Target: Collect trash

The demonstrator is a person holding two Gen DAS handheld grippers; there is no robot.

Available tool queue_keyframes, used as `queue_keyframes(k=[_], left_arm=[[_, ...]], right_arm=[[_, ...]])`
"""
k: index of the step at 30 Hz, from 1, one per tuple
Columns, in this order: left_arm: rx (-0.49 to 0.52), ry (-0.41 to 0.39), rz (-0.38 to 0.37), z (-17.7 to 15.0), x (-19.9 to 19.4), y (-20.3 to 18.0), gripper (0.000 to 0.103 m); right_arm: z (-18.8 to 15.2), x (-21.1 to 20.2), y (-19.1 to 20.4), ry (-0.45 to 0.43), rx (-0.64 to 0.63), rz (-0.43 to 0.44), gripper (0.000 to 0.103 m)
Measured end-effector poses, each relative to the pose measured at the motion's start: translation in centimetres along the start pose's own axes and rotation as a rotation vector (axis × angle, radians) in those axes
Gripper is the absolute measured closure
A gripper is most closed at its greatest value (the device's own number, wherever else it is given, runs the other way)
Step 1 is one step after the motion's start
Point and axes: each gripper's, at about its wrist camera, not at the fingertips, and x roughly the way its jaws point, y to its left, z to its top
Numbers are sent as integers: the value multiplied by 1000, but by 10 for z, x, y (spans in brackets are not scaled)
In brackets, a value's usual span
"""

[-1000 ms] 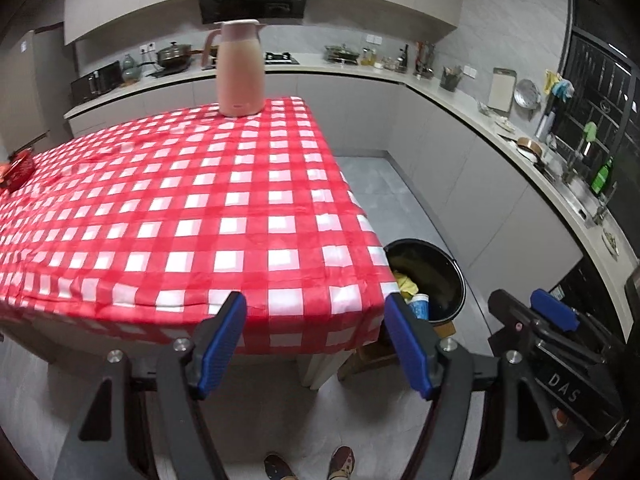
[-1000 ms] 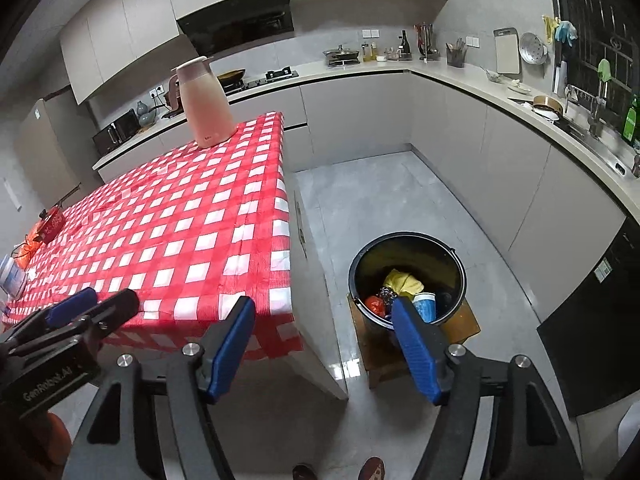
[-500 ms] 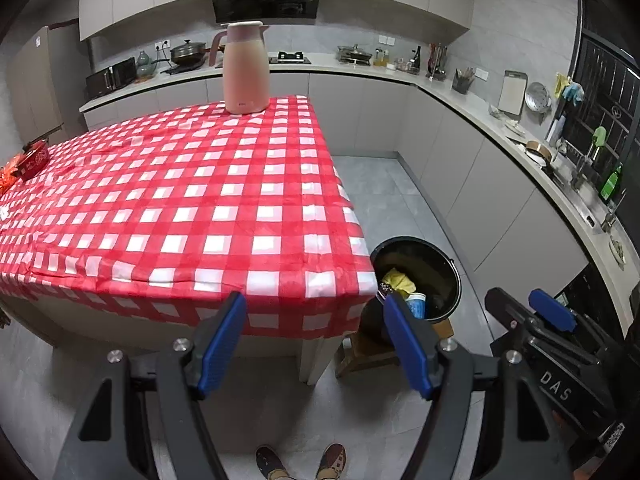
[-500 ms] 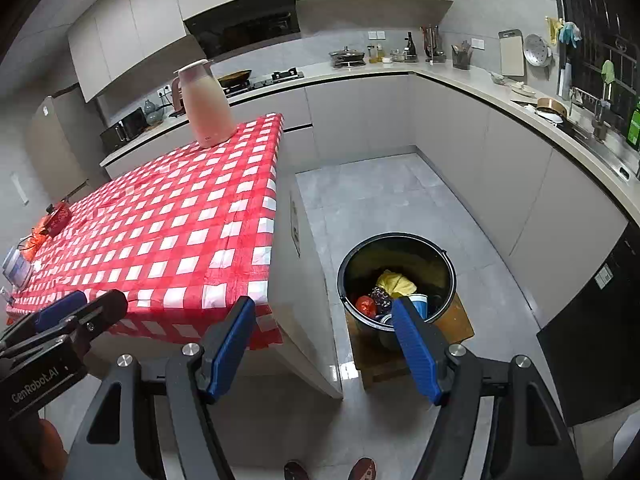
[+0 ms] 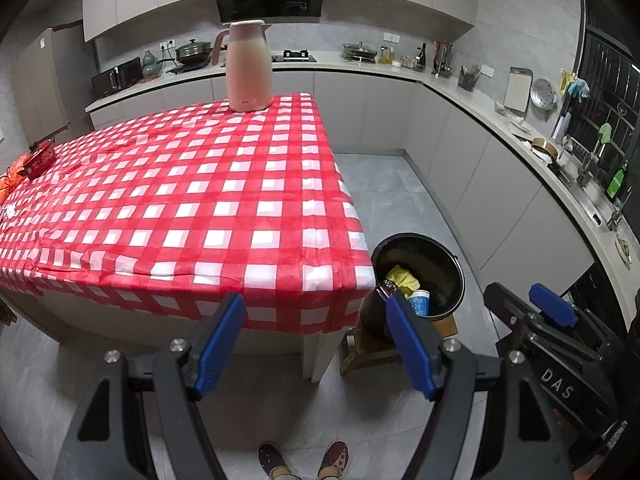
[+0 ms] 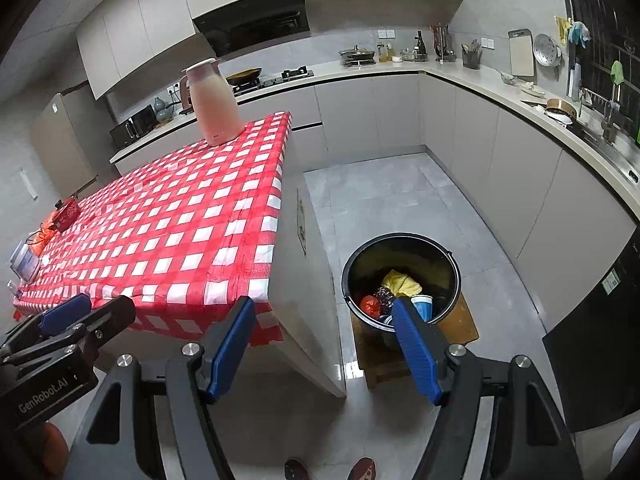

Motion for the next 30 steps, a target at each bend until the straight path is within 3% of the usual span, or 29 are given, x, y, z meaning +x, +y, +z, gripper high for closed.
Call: queue_keyframes(k=[30], left_arm=[[-4,6,6,0,2,1,28]], right_arm=[[4,6,10,7,-16,18,30]])
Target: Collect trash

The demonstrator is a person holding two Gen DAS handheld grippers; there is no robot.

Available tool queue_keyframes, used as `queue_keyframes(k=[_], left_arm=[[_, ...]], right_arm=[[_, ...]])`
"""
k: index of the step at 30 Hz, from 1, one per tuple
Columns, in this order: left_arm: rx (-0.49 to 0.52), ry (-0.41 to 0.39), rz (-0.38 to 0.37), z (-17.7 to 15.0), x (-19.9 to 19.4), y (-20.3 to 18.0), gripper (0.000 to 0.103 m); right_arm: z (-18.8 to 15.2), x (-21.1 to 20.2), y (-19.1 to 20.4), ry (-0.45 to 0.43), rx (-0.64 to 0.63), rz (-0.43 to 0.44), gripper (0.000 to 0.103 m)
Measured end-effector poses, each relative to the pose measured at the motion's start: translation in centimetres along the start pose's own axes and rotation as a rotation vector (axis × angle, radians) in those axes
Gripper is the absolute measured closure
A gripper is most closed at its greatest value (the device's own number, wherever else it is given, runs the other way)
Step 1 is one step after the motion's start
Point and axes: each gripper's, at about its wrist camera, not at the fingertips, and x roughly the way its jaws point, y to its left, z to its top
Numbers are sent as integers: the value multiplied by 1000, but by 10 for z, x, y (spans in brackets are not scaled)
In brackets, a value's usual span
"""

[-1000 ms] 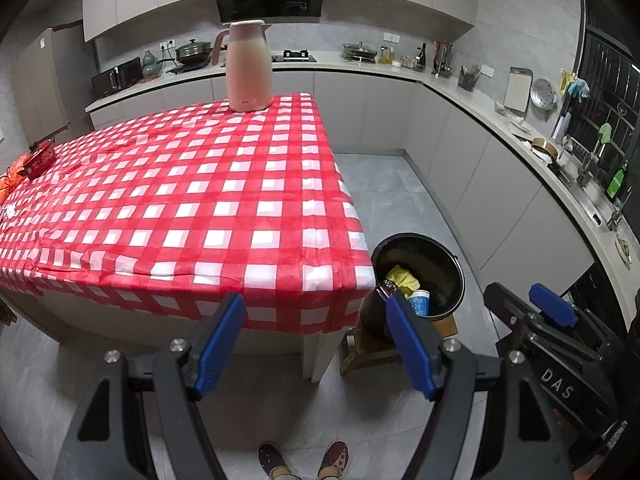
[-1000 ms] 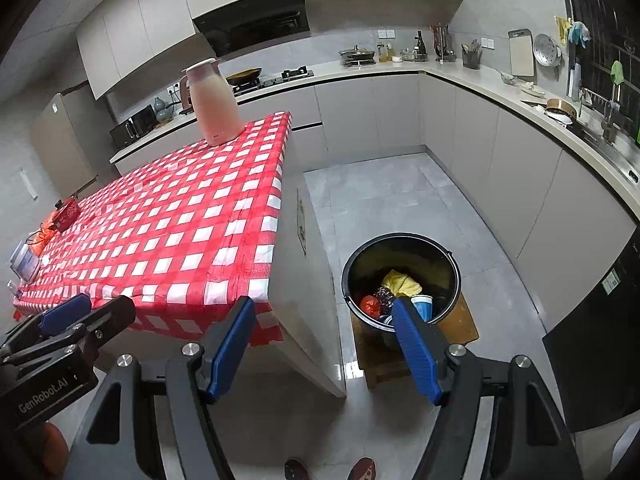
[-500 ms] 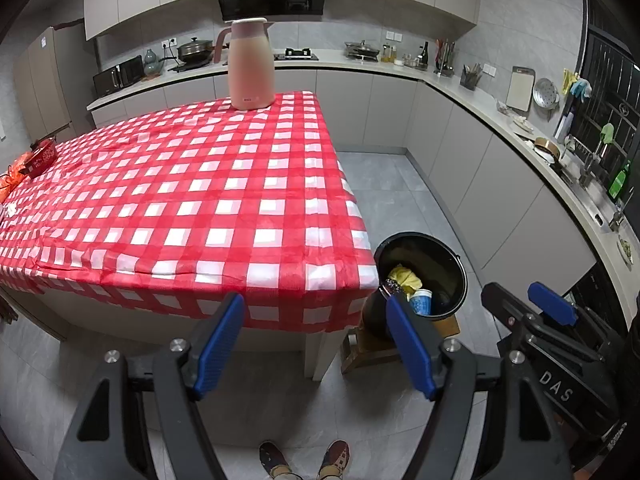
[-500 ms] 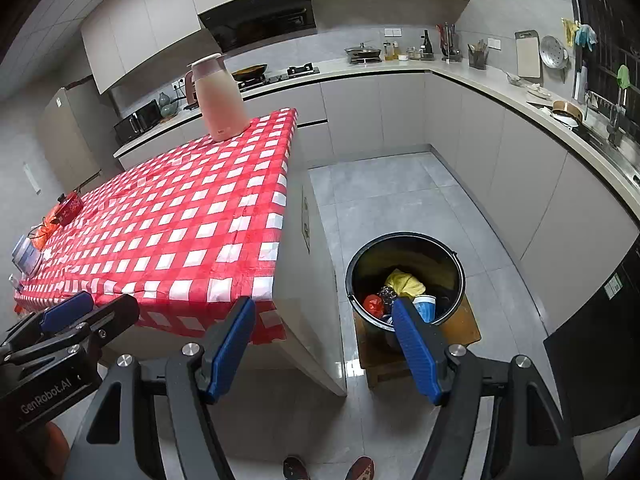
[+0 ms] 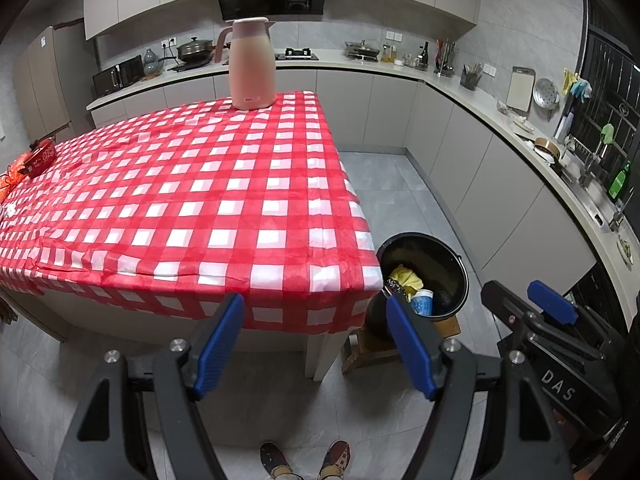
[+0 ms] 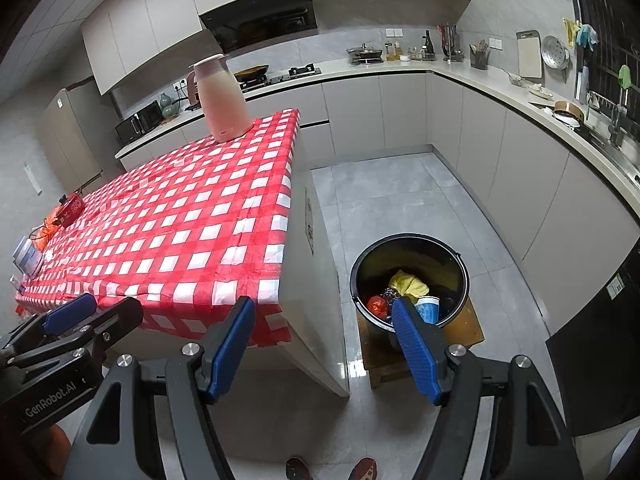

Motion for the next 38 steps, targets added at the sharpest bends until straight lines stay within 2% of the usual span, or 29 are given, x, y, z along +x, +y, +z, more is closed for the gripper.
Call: queue_keyframes(k=[23,29,35,38], left_arm=[[-3,7,-5,0,0,2,28],[-5,21,-20,3,4,3,24],[20,-36,-64,3,0,-6,24],[31,-36,-55,5,0,-10,24]], right_arm=[[1,-1,2,-4,2,2,30],[2,0,1,-1,9,0,30],[3,1,-1,-3,9,-3,30],[4,3,-5,-2,13,-6,30]])
